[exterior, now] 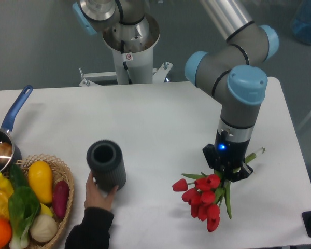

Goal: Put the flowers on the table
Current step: 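Lower the held red tulips toward the table surface with the gripper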

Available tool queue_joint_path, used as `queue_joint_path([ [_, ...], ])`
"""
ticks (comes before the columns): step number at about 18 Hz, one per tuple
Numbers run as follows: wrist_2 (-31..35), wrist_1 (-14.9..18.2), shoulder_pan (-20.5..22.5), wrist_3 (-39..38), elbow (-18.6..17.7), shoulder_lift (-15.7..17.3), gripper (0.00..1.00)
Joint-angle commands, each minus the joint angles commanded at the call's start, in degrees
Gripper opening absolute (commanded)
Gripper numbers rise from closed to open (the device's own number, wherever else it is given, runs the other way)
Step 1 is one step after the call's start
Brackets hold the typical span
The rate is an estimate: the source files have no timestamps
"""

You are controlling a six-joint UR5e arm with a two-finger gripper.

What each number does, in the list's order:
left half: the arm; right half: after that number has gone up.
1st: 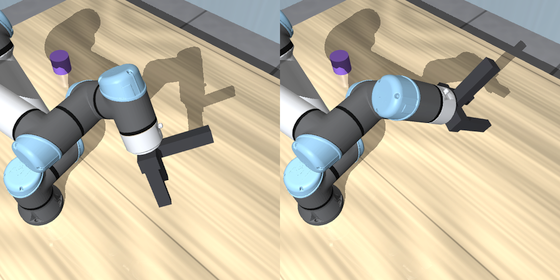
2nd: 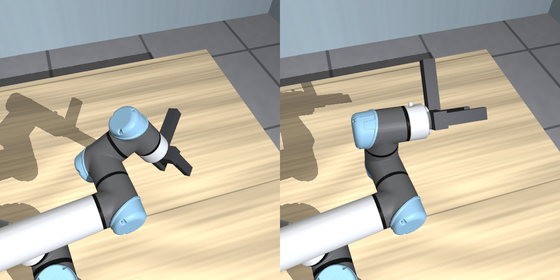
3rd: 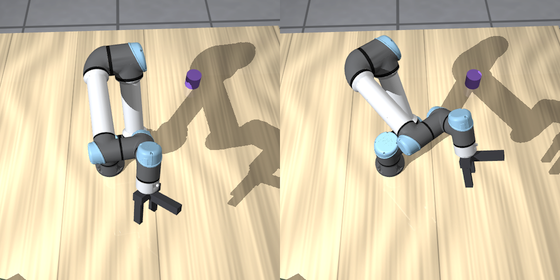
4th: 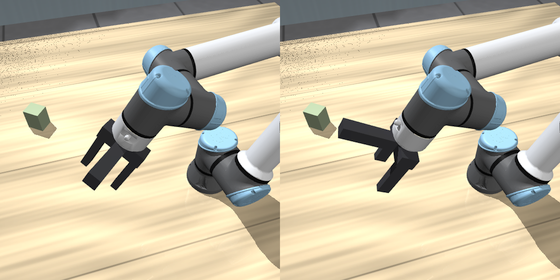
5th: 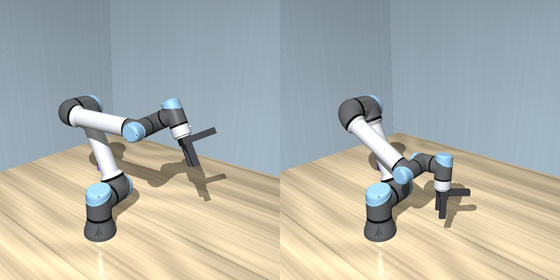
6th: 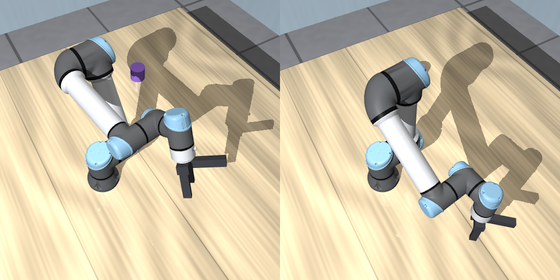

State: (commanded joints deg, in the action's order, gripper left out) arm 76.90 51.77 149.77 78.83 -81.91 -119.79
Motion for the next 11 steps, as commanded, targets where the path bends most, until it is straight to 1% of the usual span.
queue_joint_path([
  [3, 1.6, 0.7, 0.4, 1.2, -1.5, 1.5, 0.00],
  [4, 2.1, 1.3, 0.4, 1.2, -2.5, 2.1, 0.00],
  [5, 3.6, 1.8, 0.2, 1.2, -3.9, 2.8, 0.00],
  [7, 7.5, 1.7, -0.3, 1.3, -8.4, 4.5, 0.00],
  [8, 8.3, 2.0, -0.4, 1.4, -9.7, 5.1, 0.00],
  [10, 8.5, 2.2, -0.9, 1.4, -10.5, 5.4, 0.01],
  [11, 8.6, 2.2, -0.9, 1.4, -10.9, 5.4, 0.03],
])
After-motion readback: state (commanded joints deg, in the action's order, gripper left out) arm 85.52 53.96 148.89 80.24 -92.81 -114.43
